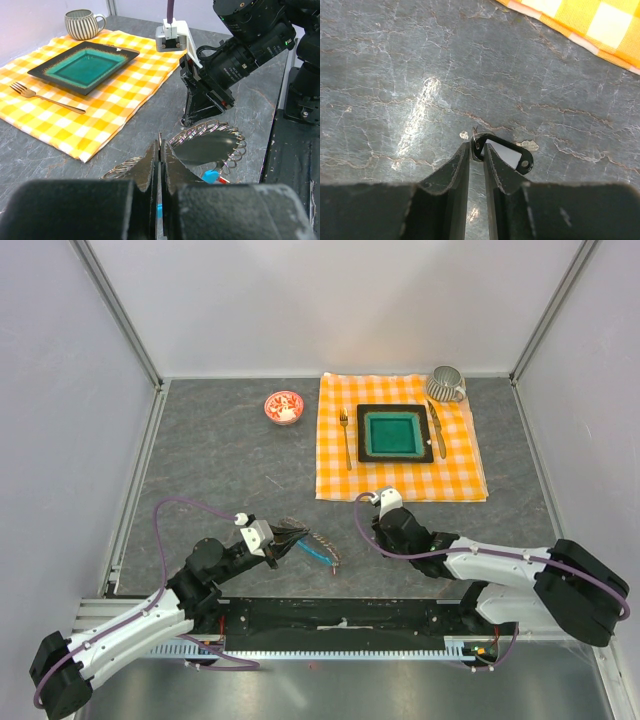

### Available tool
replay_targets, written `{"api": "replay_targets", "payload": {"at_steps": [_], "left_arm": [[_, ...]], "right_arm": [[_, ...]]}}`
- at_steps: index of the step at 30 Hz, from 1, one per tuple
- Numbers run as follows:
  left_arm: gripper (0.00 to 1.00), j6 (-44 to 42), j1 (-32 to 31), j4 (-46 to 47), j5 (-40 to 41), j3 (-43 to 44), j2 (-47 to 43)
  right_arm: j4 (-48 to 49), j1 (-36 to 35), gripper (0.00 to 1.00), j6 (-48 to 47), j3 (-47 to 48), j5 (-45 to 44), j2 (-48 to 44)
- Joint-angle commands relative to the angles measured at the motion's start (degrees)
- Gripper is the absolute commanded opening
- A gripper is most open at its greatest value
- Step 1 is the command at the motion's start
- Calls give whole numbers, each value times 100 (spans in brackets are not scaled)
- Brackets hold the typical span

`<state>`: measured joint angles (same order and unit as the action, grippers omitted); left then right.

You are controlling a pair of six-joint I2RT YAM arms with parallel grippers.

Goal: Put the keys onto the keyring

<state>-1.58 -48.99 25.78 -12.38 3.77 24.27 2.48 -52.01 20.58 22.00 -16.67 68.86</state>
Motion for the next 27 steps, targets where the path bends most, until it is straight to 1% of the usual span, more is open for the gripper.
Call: {"api": "replay_targets", "payload": {"at_steps": [1,8,12,18,22,27], "left_arm": [[2,-70,-5,349,-10,159,-28],[2,-79,-14,357,-19,168,-10],[2,-79,-5,349,-19,159,-10],[2,-79,-5,357,-27,168,7],[2,-88,-5,349,-45,168,25],[2,-149,-5,419,-141,159,34]], "right_arm": [[297,-29,24,-72,94,-118,57],[306,-29,24,-72,129,-232,101],[297,-29,21,-54,173,-267,215],[314,-29,11,-71,199,-293,242],[244,-29,0,-168,243,-276,154],[-45,-29,0,-326,436,-109,-179]]}}
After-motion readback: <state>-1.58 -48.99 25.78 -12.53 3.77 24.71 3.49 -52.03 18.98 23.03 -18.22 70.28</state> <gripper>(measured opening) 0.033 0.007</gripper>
